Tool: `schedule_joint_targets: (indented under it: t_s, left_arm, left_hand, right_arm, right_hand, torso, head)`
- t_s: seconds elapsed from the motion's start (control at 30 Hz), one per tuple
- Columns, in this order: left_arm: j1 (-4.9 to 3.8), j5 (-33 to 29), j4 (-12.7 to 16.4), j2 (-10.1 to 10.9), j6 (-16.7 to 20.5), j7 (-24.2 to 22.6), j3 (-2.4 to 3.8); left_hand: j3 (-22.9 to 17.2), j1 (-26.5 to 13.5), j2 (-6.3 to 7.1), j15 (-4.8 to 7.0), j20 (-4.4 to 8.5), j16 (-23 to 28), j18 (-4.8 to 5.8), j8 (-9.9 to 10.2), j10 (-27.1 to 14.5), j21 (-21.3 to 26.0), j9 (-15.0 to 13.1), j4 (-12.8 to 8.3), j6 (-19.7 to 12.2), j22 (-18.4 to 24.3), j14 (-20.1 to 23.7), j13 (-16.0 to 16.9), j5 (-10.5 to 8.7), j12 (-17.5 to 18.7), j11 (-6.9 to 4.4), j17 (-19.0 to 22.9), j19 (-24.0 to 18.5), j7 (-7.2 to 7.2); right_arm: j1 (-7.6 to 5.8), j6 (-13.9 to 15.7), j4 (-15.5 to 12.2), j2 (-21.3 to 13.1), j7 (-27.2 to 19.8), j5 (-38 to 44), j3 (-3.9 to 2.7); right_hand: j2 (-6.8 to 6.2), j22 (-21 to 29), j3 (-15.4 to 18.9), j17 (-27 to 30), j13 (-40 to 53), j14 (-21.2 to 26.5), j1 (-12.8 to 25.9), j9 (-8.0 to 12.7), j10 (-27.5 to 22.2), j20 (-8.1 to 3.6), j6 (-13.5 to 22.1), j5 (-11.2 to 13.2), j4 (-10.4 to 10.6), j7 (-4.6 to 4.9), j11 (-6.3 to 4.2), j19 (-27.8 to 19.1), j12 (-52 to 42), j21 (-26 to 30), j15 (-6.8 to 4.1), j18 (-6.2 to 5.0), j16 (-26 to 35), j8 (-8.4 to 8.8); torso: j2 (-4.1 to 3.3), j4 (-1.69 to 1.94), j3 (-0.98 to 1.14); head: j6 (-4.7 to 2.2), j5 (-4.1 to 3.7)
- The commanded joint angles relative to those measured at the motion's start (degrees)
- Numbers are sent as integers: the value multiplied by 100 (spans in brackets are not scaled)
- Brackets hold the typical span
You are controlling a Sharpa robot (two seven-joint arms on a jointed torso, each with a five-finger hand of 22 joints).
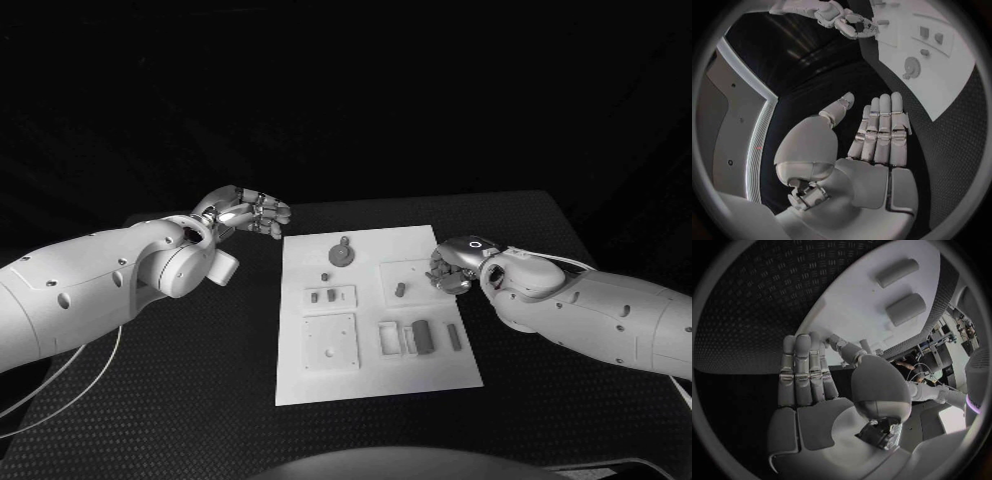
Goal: Assemble the parts on the task board
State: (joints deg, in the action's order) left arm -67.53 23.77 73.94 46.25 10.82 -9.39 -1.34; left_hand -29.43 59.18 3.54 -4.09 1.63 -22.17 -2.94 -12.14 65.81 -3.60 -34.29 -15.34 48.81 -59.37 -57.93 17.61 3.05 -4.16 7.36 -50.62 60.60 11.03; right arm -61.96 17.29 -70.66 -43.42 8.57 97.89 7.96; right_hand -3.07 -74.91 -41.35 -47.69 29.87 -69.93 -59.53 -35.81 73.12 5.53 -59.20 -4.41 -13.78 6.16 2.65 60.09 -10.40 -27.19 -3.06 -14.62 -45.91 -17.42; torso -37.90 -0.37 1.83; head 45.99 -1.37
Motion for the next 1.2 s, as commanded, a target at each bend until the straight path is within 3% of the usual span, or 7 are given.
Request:
schedule_joint_targets:
  t_s: [0.03, 0.63, 0.87, 1.2]
  left_arm:
    - [-9, 5, 11, -7, -84, -22, 5]
    - [-9, 5, 6, -11, -123, -7, 5]
    - [-9, 5, -13, -19, -146, -6, 5]
    - [-9, 67, -17, -40, -162, 6, 5]
  left_hand:
    - [15, -2, 48, -28, -33, 40, -52, 8, -44, -20, 6, -28, -33, 11, 0, 10, -6, 20, 7, -4, -24, -10]
    - [17, 1, 59, -34, -38, 51, -50, 16, -70, -19, 12, -30, -57, 26, 10, 9, -6, 27, 17, -5, -34, 0]
    - [15, 2, 52, -35, -39, 54, -49, 15, -71, -19, 13, -27, -59, 29, 12, 10, -6, 25, 18, -5, -35, 1]
    - [12, 4, 42, -37, -40, 57, -49, 13, -72, -19, 13, -22, -58, 33, 15, 12, -5, 24, 18, -5, -38, 1]
  right_arm:
    - [108, -301, 4, 19, -9, -2, 73]
    - [51, 84, -86, -41, -244, -329, 46]
    - [29, 137, -193, -86, -378, -597, -11]
    - [-141, 136, -290, -161, -449, -868, -88]
  right_hand:
    - [74, -137, 7, -5, 6, -12, -16, -9, 46, -17, -71, -19, -33, -37, -13, 36, -36, -28, -22, -38, -24, -30]
    - [136, -129, -47, 11, 19, 16, -4, -14, 17, -19, -44, -21, -78, -23, -2, 20, 4, -27, -15, -38, -24, -11]
    - [150, -129, -54, 13, 22, 16, -4, -17, 20, -19, -45, -21, -87, -23, -2, 20, 6, -28, -16, -38, -26, -11]
    - [164, -129, -61, 16, 26, 17, -4, -20, 21, -19, -44, -20, -94, -22, -2, 21, 10, -30, -16, -38, -27, -10]
  torso:
    - [1, 2, 0]
    - [3, -3, 0]
    - [2, 3, 8]
    - [2, -3, -4]
  head:
    - [-8, -3]
    - [-19, 0]
    - [-16, 6]
    - [-39, -11]
